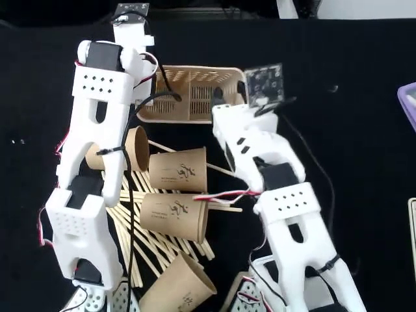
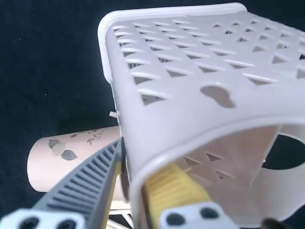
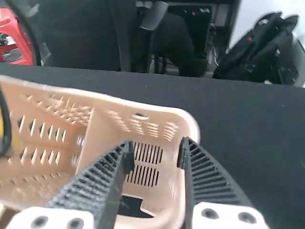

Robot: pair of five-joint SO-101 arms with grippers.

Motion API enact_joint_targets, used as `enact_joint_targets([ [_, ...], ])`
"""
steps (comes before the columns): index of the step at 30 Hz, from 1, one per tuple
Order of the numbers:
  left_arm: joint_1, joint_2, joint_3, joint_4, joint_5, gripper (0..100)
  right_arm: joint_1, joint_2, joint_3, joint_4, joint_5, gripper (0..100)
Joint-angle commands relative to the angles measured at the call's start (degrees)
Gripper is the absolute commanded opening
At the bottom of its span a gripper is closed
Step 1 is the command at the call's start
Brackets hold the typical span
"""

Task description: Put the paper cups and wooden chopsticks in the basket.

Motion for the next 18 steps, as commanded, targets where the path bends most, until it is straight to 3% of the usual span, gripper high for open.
enact_joint_targets([
  [1, -0.13, -3.52, 1.01, 0.09, 0.26, 3, 2.46, 0.84, -11.12, 7.65, -1.85, 18.0],
  [4, -0.13, -3.52, 1.98, 0.09, 0.26, 3, 2.55, 1.27, -18.42, 13.01, -1.85, 18.0],
  [8, -0.13, -3.52, 1.8, 0.09, 0.26, 3, 2.37, 1.45, -17.54, 15.56, -1.93, 18.0],
  [18, -0.22, -3.52, 1.8, 0.09, 0.26, 3, 1.49, 7.43, -5.85, 5.36, -1.76, 17.8],
])
